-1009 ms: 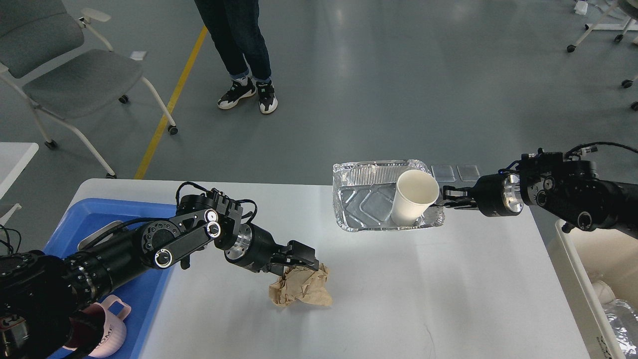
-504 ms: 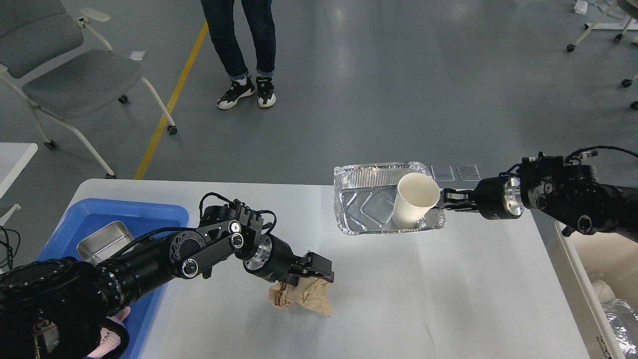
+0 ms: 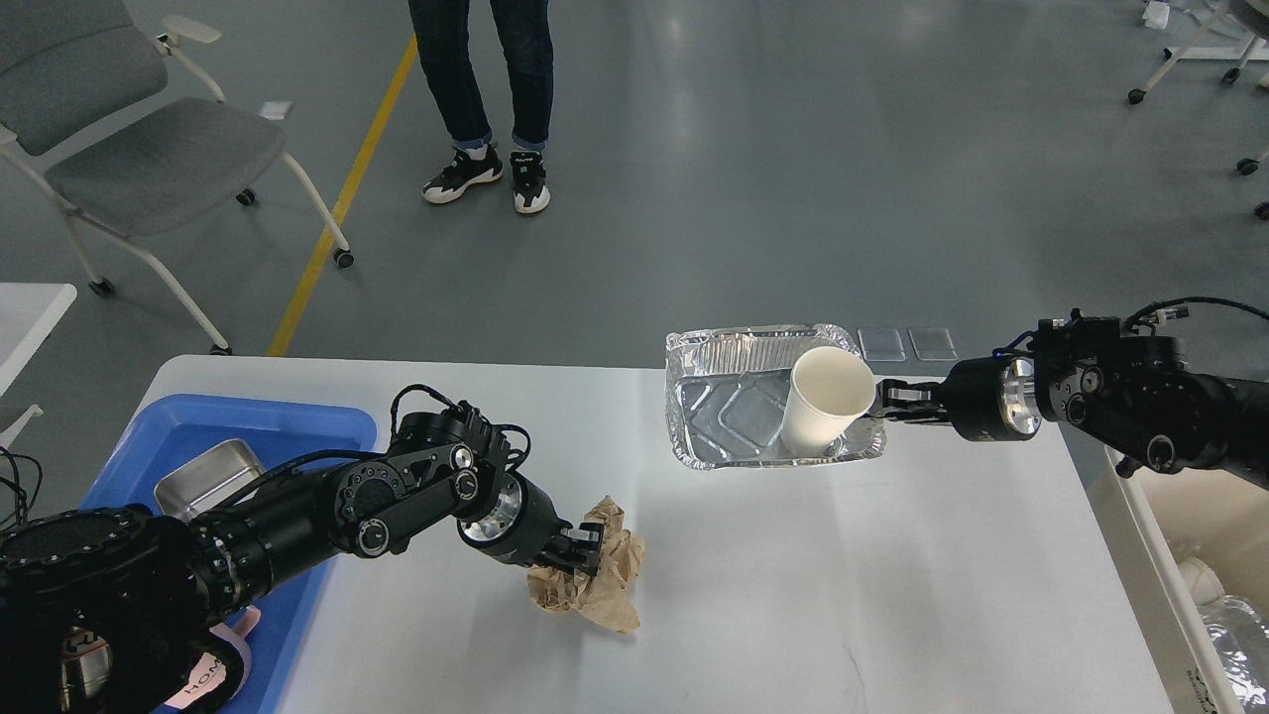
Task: Tidy desktop
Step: 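Grasp the crumpled brown paper with the left gripper and lift it, then drop the brown paper into the held foil tray and open the left gripper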
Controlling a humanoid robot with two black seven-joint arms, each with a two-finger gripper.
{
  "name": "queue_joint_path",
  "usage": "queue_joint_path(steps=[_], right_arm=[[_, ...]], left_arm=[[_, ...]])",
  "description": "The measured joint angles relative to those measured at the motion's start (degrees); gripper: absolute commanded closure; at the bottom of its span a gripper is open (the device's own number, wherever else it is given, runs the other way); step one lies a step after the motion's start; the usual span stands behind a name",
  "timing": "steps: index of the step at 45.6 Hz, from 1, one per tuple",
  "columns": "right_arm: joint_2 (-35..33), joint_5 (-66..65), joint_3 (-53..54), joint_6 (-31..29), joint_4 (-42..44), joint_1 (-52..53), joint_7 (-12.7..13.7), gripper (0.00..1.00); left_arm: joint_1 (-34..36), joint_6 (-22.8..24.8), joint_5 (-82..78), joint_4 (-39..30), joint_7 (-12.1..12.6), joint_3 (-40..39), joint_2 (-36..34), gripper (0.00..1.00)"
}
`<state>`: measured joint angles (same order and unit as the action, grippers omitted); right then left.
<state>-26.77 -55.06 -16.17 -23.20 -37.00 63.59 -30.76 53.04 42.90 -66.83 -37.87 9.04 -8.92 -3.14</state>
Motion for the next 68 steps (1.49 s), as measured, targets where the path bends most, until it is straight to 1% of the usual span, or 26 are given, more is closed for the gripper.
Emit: queue_joint_path(steps=[5,10,19,29,41,47,52,60,62,64,68], right_arm=[[0.0,0.0,0.0,0.1,0.0,-0.1,0.0,1.0],[0.0,0.0,0.0,0.2,0.0,-0.2,0.1,1.0],[-0.2,0.0,0.0,0.2,0.1,-0.4,0.1,1.0],[0.1,0.0,0.0,0.2,0.9,-0.8,0.1,1.0],[0.3,0.0,0.0,0.2,1.3,-1.0,0.0,1.0],[0.5,0.0,0.0,0.2,1.3,-1.0,0.0,1.0],[1.1,0.0,-0.1,0.1,1.3,-1.0,0.0,1.0],[1.9,-0.3,-0.3,-0.2,1.2,-0.9,0.0,1.0],[2.2,-0.4,-0.3,-0.3,1.2,-0.8,0.0,1.0],[2.3,-0.4,-0.3,-0.4,1.2,-0.8,0.0,1.0],[2.5,-0.6,-0.4,-0.7,1.1,-0.7,0.0,1.0]], left_arm=[[1.0,-0.1,0.0,0.0,1.2,0.3,-0.1,1.0],[2.3,0.2,0.0,-0.2,1.5,0.4,-0.8,1.0],[5.7,1.0,1.0,-1.1,1.9,-0.3,-5.2,1.0],[7.8,3.5,1.6,-2.3,1.6,-2.0,-12.0,1.0],[10.3,4.2,6.4,-2.6,1.4,-3.9,-20.5,1.0],[13.3,4.3,9.9,-2.6,1.3,-4.4,-25.2,1.0],[17.3,5.4,12.1,-2.6,1.3,-4.6,-27.7,1.0],[24.6,6.0,14.2,-1.9,1.7,-4.6,-27.7,1.0],[27.1,6.0,14.6,-1.8,1.8,-4.6,-26.0,1.0],[28.1,6.0,14.8,-1.7,1.9,-4.6,-25.0,1.0],[30.5,5.8,15.1,-1.4,2.4,-4.3,-20.7,1.0]])
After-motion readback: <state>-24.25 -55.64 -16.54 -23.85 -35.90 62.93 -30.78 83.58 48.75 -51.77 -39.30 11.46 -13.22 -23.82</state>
